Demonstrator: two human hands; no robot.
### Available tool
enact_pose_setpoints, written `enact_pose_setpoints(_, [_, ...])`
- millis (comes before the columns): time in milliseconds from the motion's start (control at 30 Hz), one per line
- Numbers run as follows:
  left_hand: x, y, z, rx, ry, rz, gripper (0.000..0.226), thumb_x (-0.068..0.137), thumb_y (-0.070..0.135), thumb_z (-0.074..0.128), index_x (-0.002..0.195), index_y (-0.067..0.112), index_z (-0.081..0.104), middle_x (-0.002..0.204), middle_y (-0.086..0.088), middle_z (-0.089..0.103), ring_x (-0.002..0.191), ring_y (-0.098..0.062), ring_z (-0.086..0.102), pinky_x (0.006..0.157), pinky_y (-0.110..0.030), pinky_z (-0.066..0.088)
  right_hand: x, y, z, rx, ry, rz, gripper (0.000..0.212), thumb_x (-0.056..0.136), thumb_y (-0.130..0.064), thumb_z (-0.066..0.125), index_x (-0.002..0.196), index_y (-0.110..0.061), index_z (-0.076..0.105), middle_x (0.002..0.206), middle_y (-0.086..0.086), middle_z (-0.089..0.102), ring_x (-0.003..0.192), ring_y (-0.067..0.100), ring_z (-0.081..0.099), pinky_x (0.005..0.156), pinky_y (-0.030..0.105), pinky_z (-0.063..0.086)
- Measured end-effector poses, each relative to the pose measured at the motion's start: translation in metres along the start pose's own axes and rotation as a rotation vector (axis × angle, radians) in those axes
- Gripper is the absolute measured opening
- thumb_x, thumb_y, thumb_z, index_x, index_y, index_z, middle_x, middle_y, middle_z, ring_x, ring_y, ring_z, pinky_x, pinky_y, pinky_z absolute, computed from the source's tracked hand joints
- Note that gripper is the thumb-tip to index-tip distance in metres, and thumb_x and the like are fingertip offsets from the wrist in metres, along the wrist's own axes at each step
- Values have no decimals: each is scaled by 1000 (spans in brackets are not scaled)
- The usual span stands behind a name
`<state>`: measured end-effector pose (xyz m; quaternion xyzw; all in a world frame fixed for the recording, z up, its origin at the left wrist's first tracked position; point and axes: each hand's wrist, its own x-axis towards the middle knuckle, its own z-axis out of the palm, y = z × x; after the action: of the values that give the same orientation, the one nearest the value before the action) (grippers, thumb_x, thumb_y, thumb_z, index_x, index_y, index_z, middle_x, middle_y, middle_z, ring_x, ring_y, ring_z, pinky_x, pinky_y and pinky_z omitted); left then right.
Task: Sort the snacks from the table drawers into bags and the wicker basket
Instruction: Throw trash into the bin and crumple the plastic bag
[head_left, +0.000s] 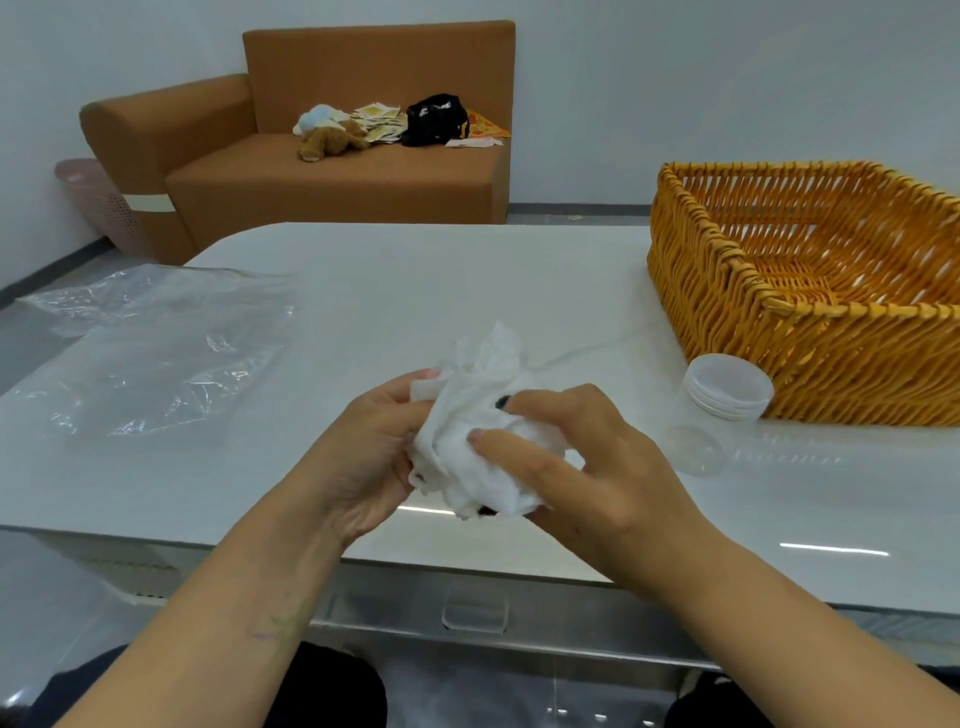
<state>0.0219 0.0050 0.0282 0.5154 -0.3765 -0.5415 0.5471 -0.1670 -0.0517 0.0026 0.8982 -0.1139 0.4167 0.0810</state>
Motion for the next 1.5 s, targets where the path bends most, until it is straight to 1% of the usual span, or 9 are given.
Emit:
enact_pose_setpoints(133, [-3,-11,14,127,-24,46,25,66,16,71,91,17,75,88,-9,74,77,-21,70,64,-27,58,-2,13,-6,264,31,201,21,93,-15,58,110,-8,68,99,7,61,86,16,60,68,26,50])
enact_pose_setpoints(267, [-6,-10,22,358,-48,184,21,81,23,62,96,17,76,88,2,75,81,-11,70,67,-20,53,3,12,-7,568,45,612,7,87,-19,65,91,-24,67,81,-16,60,76,2,57,67,13,43])
enact_pose_setpoints(467, [-10,4,16,578,-34,326,29,83,-5,68,92,21,75,88,10,74,82,-3,68,71,-14,51,11,6,-4,732,-93,1058,60,69,-51,78,122,-35,55,110,-11,55,91,6,59,67,16,52])
enact_pose_setpoints(600, [-16,0,10,726,13,349,30,84,9,73,101,34,68,89,14,73,84,-5,68,73,-15,52,14,6,-8,1077,-291,1188,39,76,-34,77,111,-24,63,111,0,66,88,19,70,68,27,57])
enact_pose_setpoints(767, [-25,-3,8,606,224,204,35,89,16,68,111,37,50,89,6,72,75,-5,68,66,-17,53,22,1,-6,1130,-117,1094,26,79,-13,75,101,-3,65,100,15,67,80,23,70,62,27,56])
enact_pose_setpoints(1000, [-51,28,3,-184,-78,-79,38,89,10,56,125,20,63,123,-8,67,110,-36,66,93,-56,52,34,-14,-4,461,170,560,13,73,-9,77,82,-3,70,92,0,56,81,6,54,61,8,47])
enact_pose_setpoints(1167, [-70,12,15,99,100,11,56,73,47,80,121,29,59,123,-1,66,106,-23,69,89,-45,57,23,-44,7,310,142,517,12,67,0,69,79,0,66,94,7,55,77,8,49,60,6,39])
enact_pose_setpoints(1300, [-81,3,15,76,348,183,32,82,32,78,110,26,64,109,0,70,98,-18,70,78,-39,61,27,-75,16,405,138,591,19,74,-2,70,93,-3,68,108,3,55,87,4,54,66,12,47])
enact_pose_setpoints(1500, [-105,0,-28,50,601,363,4,88,20,71,91,23,69,93,-5,71,86,-26,72,68,-37,61,68,-114,3,997,-105,814,52,84,-14,72,130,-31,55,129,-16,51,114,4,56,86,18,53])
